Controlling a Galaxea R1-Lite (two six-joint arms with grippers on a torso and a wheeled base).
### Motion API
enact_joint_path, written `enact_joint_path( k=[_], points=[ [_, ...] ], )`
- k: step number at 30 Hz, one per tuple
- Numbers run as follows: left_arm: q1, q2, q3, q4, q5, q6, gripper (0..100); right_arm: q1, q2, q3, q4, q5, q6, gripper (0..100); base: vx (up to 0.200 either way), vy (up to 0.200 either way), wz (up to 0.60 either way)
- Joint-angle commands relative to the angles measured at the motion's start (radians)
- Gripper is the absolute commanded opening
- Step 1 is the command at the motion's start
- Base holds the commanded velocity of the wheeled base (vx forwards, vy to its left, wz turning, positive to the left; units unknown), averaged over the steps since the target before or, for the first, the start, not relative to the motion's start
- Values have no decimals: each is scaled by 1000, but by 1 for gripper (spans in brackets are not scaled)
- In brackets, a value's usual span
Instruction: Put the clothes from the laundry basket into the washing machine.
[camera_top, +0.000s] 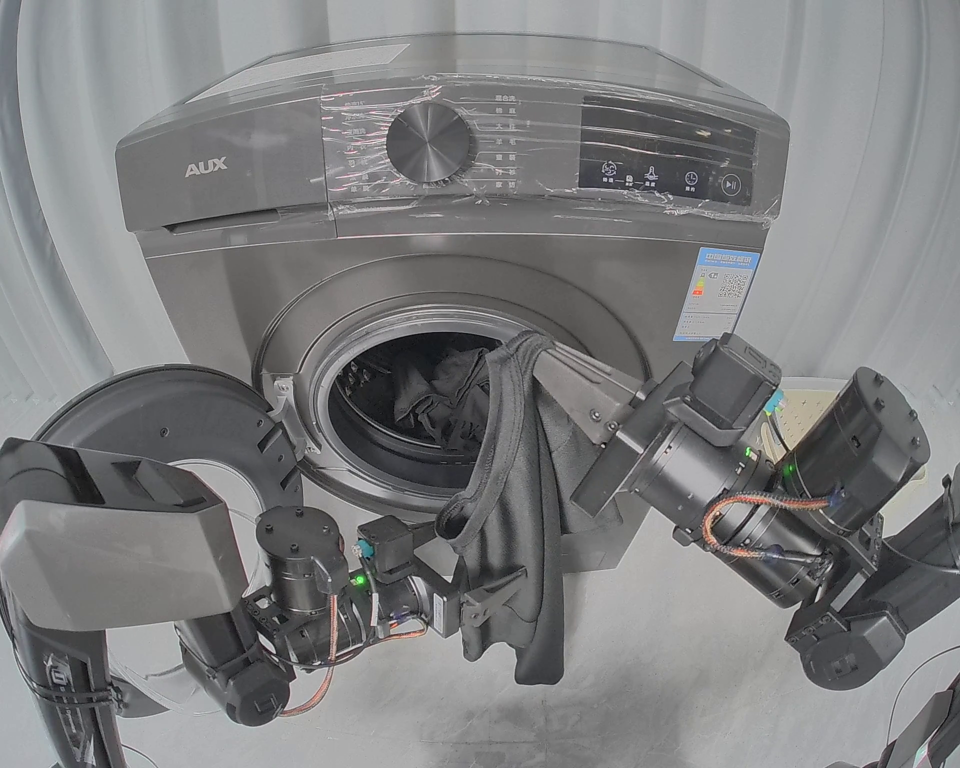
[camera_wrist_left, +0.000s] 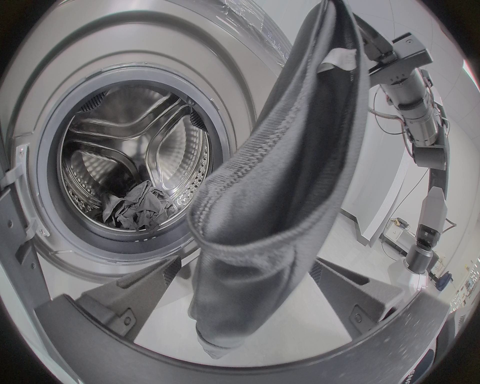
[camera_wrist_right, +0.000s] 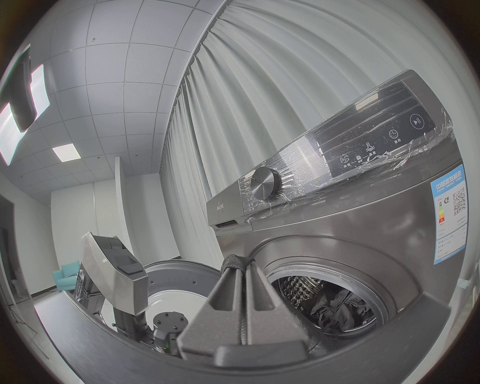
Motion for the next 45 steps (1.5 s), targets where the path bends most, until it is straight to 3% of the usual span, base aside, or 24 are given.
enact_joint_path(
  k=[1, 5, 12, 13, 21, 26, 28, 34, 38, 45],
  points=[
    [0, 72, -70, -1, -6, -3, 100, 2, -3, -1, -1, -2, 0, 0, 0, 0, 0],
    [-11, 105, -87, -1, -26, -1, 100, 2, -4, -1, -1, -1, 0, 0, 0, 0, 0],
    [-11, 158, -156, -4, -15, 0, 100, 2, -4, -2, -2, -10, 2, 0, 0, 0, 0],
    [-8, 161, -161, -6, -15, 0, 0, -3, -4, -2, -2, -10, 3, 0, 0, 0, 0],
    [-11, 44, -99, -9, -21, -5, 0, -64, 13, -51, 16, -10, 3, 0, 0, 0, 0],
    [-54, -116, 16, -7, -40, -14, 0, -103, 51, -113, 25, -10, 3, 0, 0, 0, 0],
    [-66, -229, 103, -6, -97, -14, 0, -150, 100, -126, 25, -5, 3, 0, 0, 0, 0],
    [-68, -412, 267, -6, -166, -14, 0, -202, 166, -133, 16, -7, 15, 0, 0, 0, 0],
    [-70, -507, 330, -6, -205, -17, 0, -222, 207, -108, 1, -7, 18, 0, 0, 0, 0],
    [-79, -556, 344, -6, -218, -31, 0, -219, 252, 24, -33, 1, 18, 0, 0, 0, 0]
  ],
)
